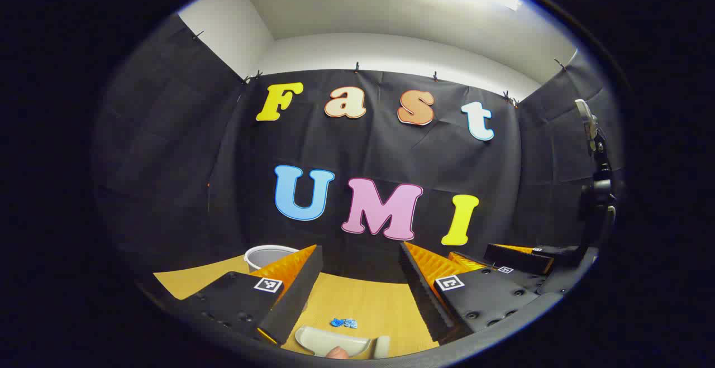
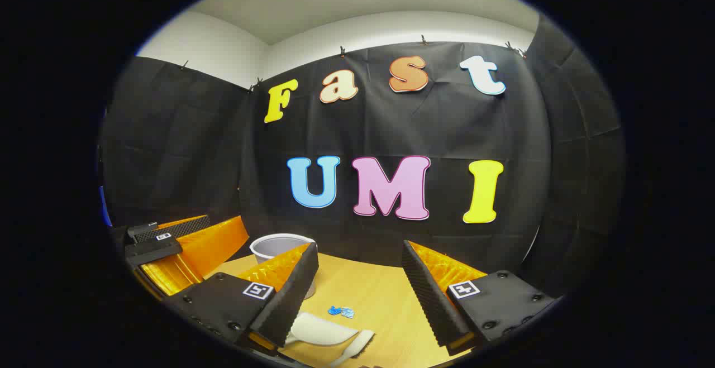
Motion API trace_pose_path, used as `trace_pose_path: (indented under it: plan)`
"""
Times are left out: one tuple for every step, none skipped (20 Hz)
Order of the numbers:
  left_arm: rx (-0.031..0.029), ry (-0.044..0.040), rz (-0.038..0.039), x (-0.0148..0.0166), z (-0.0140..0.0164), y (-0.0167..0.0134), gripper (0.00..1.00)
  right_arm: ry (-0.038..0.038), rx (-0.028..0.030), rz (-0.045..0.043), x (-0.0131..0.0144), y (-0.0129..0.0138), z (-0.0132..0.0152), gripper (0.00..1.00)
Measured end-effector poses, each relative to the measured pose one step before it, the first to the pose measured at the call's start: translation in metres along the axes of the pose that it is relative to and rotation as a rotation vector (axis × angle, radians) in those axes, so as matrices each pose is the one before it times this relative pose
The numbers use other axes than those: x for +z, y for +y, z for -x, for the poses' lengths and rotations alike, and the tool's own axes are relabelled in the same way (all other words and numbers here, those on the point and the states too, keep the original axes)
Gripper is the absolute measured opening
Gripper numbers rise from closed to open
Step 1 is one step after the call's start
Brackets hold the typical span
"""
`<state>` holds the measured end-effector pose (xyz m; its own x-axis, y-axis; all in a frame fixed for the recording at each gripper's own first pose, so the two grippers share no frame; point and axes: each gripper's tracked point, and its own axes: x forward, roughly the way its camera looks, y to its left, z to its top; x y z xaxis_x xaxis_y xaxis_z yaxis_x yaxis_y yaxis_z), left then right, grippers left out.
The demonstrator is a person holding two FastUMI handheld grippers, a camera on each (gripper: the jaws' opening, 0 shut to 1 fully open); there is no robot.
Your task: Pick up the small broom and dustpan from the desktop, sweep the trash into the dustpan with the broom, and then empty the trash into the garbage bin.
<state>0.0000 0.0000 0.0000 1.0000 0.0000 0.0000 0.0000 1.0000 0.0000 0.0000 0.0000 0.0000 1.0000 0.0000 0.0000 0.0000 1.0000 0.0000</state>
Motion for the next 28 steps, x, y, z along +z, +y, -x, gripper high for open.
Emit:
trace_pose_path:
  plan:
    - [-0.00448, -0.00197, -0.00175, 0.00030, 0.00001, -0.00002, 0.82, 0.00239, -0.00705, -0.00118, -0.00078, -0.00082, 0.00014, 0.98]
    - [-0.00552, -0.00135, -0.00092, 0.00079, -0.00111, 0.00016, 0.82, 0.00116, -0.00824, 0.00010, -0.00067, -0.00196, 0.00088, 0.98]
    - [-0.00802, -0.00011, -0.00067, -0.00034, -0.00084, -0.00153, 0.82, 0.00152, -0.00849, 0.00115, 0.00020, -0.00203, 0.00091, 0.98]
    - [-0.00831, -0.00017, -0.00068, 0.00136, -0.00188, -0.00182, 0.80, -0.00216, -0.00830, 0.00152, 0.00057, -0.00160, 0.00037, 0.98]
    - [-0.00942, -0.00200, -0.00199, -0.00030, -0.00123, -0.00237, 0.82, -0.00073, -0.00912, 0.00393, 0.00006, -0.00256, 0.00124, 0.98]
    - [-0.01032, -0.00278, -0.00178, 0.00050, -0.00119, -0.00284, 0.82, -0.00185, -0.01140, 0.00400, -0.00047, -0.00284, 0.00081, 0.98]
    - [-0.01289, 0.00015, -0.00160, -0.00054, -0.00102, -0.00327, 0.82, -0.00054, -0.01266, 0.00154, -0.00075, -0.00400, 0.00124, 0.98]
    - [-0.01538, 0.00173, -0.00323, -0.00002, -0.00100, -0.00433, 0.82, 0.00205, -0.01252, -0.00240, -0.00055, -0.00379, 0.00152, 0.98]
    - [-0.01543, 0.00011, -0.00478, -0.00098, -0.00135, -0.00375, 0.82, 0.00217, -0.01068, -0.00231, -0.00096, -0.00239, 0.00217, 0.94]
    - [-0.01451, -0.00113, -0.00683, 0.00059, -0.00202, -0.00264, 0.82, -0.00142, -0.01555, 0.00034, 0.00026, -0.00476, 0.00191, 0.94]
    - [-0.01073, -0.00097, -0.00522, -0.00017, -0.00112, -0.00106, 0.82, -0.00772, -0.01364, 0.00306, 0.00187, -0.00380, 0.00121, 0.94]
    - [-0.00937, -0.00112, -0.00272, -0.00067, 0.00024, -0.00058, 0.82, -0.00882, -0.02055, 0.00253, 0.00192, -0.00513, 0.00060, 0.93]
    - [-0.01115, 0.00056, -0.00169, -0.00046, -0.00166, -0.00046, 0.82, -0.00488, -0.01699, 0.00185, 0.00037, -0.00372, 0.00136, 0.93]
    - [-0.01136, 0.00354, -0.00302, -0.00224, -0.00087, 0.00014, 0.82, 0.00237, -0.01883, 0.00214, -0.00062, -0.00370, 0.00232, 0.93]
    - [-0.01183, 0.01041, -0.00474, -0.00544, 0.00013, 0.00062, 0.82, -0.00168, -0.01875, -0.00164, 0.00043, -0.00285, 0.00228, 0.93]
    - [-0.01302, 0.01708, -0.00762, -0.00632, 0.00152, 0.00083, 0.82, -0.00115, -0.01725, -0.00243, 0.00054, -0.00372, 0.00301, 0.94]
    - [-0.00942, 0.01496, -0.00697, -0.00683, 0.00096, 0.00132, 0.82, -0.00005, -0.01705, 0.00098, -0.00020, -0.00270, 0.00294, 0.93]
    - [-0.00694, 0.01322, -0.00383, -0.00431, 0.00089, 0.00359, 0.82, 0.00243, -0.01874, 0.00487, -0.00172, -0.00462, 0.00330, 0.93]
    - [-0.00600, 0.01260, -0.00389, -0.00569, 0.00150, 0.00404, 0.82, 0.00251, -0.02116, 0.00816, -0.00170, -0.00433, 0.00269, 0.97]
    - [-0.00019, 0.01018, -0.00226, -0.00342, -0.00022, 0.00534, 0.82, 0.00788, -0.02298, 0.00724, -0.00363, -0.00612, 0.00181, 0.97]
    - [0.00134, 0.00732, 0.00159, -0.00440, 0.00050, 0.00580, 0.82, 0.00873, -0.02078, 0.00055, -0.00321, -0.00469, 0.00239, 0.97]
    - [0.00326, 0.01229, 0.00901, -0.00401, 0.00001, 0.00540, 0.82, 0.01109, -0.01819, -0.00200, -0.00391, -0.00312, 0.00273, 0.98]
    - [-0.00106, 0.02140, 0.01764, -0.00808, -0.00178, 0.00481, 0.82, 0.01262, -0.01723, -0.00059, -0.00385, -0.00374, 0.00238, 0.97]
    - [-0.01224, 0.02389, 0.01794, -0.00730, -0.00176, 0.00198, 0.82, 0.01144, -0.01606, 0.00232, -0.00354, -0.00382, 0.00028, 0.93]
    - [-0.00585, 0.02186, 0.01410, -0.00738, -0.00128, 0.00247, 0.82, 0.01022, -0.01386, 0.00314, -0.00283, -0.00298, 0.00040, 0.98]
    - [0.01011, 0.02215, 0.01145, -0.00723, -0.00088, 0.00882, 0.82, 0.00705, -0.01087, 0.00115, -0.00129, -0.00139, 0.00001, 0.98]
    - [0.01323, 0.02131, 0.00760, -0.00481, -0.00201, 0.00720, 0.82, 0.00604, -0.00833, -0.00220, -0.00138, -0.00073, -0.00067, 0.98]
    - [0.00983, 0.01154, 0.01000, -0.00270, -0.00159, 0.00588, 0.82, 0.00859, -0.00393, -0.00551, -0.00213, 0.00114, -0.00114, 0.98]
